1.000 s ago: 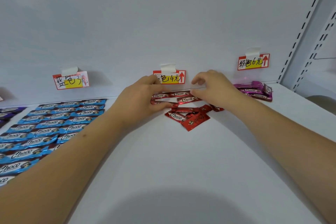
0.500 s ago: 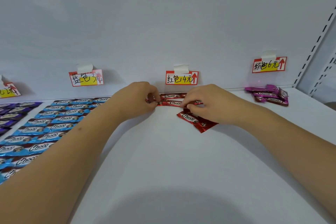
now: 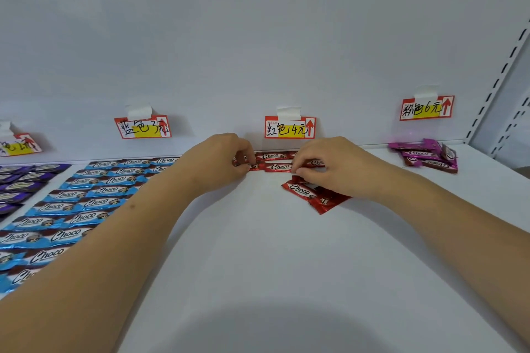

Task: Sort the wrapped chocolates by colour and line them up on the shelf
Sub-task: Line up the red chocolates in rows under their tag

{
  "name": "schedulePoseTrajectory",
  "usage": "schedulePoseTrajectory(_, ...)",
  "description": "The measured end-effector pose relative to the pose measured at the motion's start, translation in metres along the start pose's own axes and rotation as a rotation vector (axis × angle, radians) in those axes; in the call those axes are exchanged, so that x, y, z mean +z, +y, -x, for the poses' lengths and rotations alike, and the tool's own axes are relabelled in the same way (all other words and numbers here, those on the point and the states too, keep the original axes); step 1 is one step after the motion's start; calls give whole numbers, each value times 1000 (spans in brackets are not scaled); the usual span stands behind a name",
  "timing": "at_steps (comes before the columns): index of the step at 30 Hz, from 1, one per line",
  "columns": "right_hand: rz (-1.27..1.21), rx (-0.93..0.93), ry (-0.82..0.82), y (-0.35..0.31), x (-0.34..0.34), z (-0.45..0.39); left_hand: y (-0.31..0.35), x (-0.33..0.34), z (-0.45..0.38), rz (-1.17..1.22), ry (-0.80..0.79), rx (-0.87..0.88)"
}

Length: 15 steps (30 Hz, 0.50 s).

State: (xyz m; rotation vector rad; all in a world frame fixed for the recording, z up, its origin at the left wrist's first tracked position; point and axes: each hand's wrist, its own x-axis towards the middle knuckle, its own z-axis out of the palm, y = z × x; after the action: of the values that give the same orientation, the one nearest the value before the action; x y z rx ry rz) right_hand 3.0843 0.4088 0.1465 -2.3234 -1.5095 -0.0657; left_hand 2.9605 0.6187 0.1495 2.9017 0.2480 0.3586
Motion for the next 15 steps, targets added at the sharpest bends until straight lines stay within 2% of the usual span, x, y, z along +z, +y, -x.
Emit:
schedulePoseTrajectory(4, 27, 72, 136, -2, 6, -5, 0, 0, 0, -4, 6, -1)
schedulePoseTrajectory(12, -157, 162, 110, -7, 15, -12, 0, 0, -1, 1, 6, -7)
schedulePoseTrajectory(15, -117, 149, 137, -10, 18, -13, -1, 1, -2, 8, 4, -7)
